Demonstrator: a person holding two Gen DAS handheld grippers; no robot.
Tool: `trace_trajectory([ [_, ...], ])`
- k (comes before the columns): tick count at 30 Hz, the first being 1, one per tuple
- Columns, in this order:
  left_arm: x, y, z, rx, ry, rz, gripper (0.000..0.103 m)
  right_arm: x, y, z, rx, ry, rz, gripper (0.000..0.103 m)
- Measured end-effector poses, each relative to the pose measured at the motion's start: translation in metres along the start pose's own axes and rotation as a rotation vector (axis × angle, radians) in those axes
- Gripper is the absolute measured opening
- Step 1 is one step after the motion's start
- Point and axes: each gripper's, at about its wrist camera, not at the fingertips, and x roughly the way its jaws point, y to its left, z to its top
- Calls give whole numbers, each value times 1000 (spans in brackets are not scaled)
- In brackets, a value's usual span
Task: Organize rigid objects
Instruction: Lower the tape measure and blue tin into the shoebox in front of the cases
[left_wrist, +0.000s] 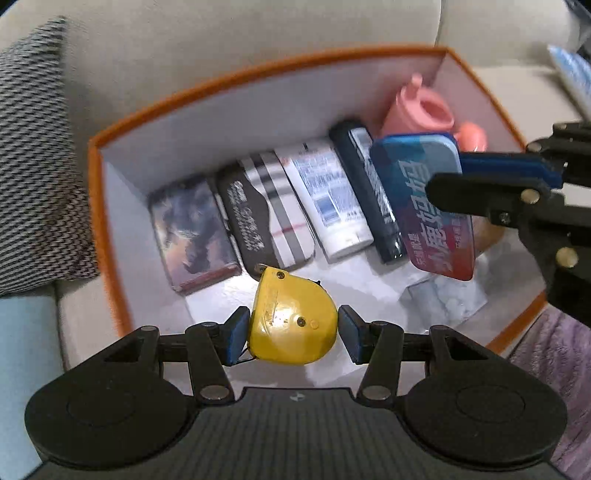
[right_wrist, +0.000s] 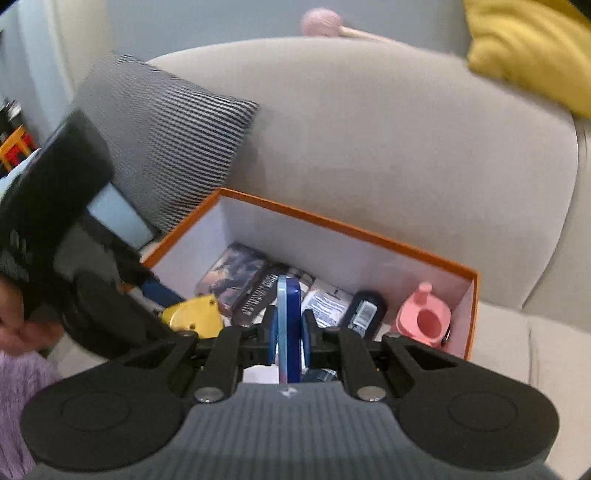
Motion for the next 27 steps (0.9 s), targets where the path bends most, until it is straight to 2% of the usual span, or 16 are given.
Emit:
trace_trajectory([
  [3, 14, -5, 2, 28, 35, 40, 60, 9, -6, -3, 14, 24, 11, 13],
  [8, 36, -8, 3, 73, 89, 56, 60, 20, -12, -7, 24, 51, 39, 13],
  [12, 45, -6, 2, 93, 102, 88, 61, 32, -17, -8, 52, 81, 74, 13],
  [16, 45, -7, 1, 117, 101, 109, 67, 41, -16, -6, 49, 104, 85, 13],
  [18, 47, -9, 1, 139, 87, 134, 71, 46, -15, -6, 45, 116, 91, 13],
  [21, 34, -5, -2, 129, 48, 129, 71, 50, -13, -7, 46, 137, 105, 13],
  [23, 19, 1, -4, 108, -7, 101, 63, 52, -11, -6, 45, 157, 117, 13],
  [27, -12, 19, -15, 0, -118, 56, 50, 63, -5, -6, 38, 220, 143, 13],
])
